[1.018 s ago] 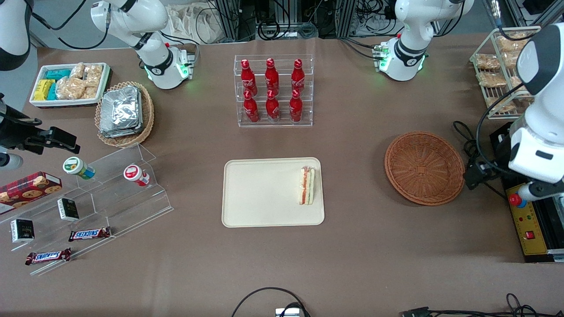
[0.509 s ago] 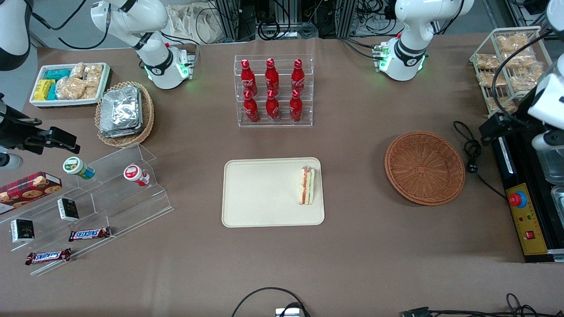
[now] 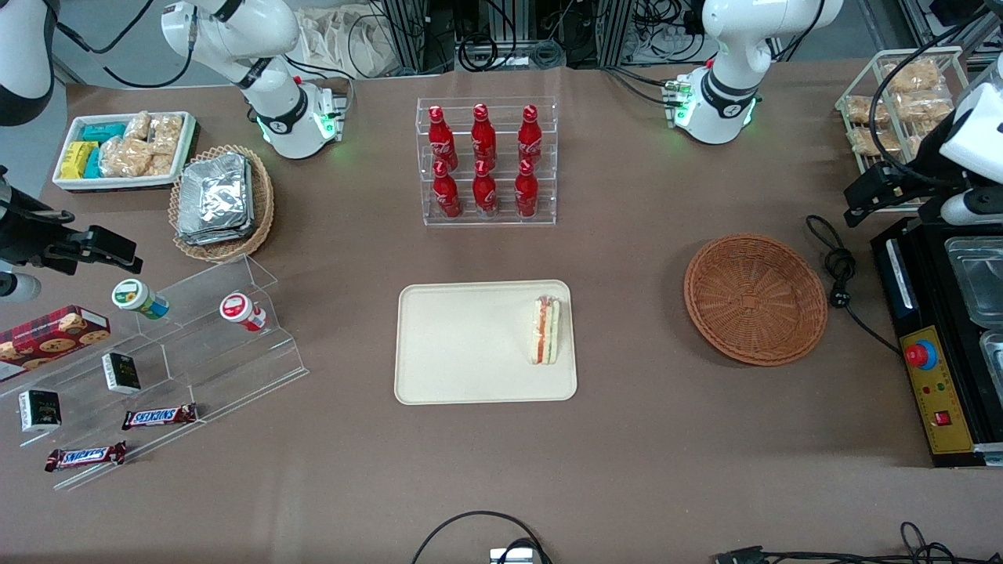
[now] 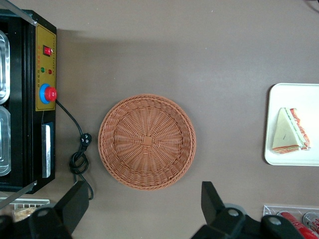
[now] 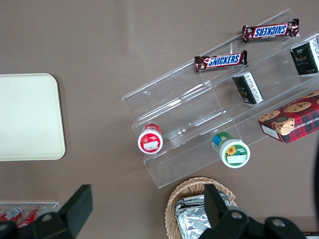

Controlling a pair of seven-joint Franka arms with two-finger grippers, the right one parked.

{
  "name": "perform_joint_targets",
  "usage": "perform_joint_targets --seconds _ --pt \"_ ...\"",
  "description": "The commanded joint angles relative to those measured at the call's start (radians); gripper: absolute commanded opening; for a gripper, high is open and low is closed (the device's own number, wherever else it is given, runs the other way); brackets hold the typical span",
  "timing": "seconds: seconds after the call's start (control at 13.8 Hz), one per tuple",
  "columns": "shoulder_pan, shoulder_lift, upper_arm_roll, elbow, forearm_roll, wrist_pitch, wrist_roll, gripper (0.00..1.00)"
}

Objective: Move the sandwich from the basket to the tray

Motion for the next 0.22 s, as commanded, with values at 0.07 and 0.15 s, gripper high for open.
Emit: perform_joint_targets --seconds 0.07,0.15 --pt "-0.004 -0.018 0.013 -0.01 -0.03 -0.025 0.02 1.0" --pt "-0.003 -0.015 0.011 -0.002 -0.029 -0.038 0.02 1.0"
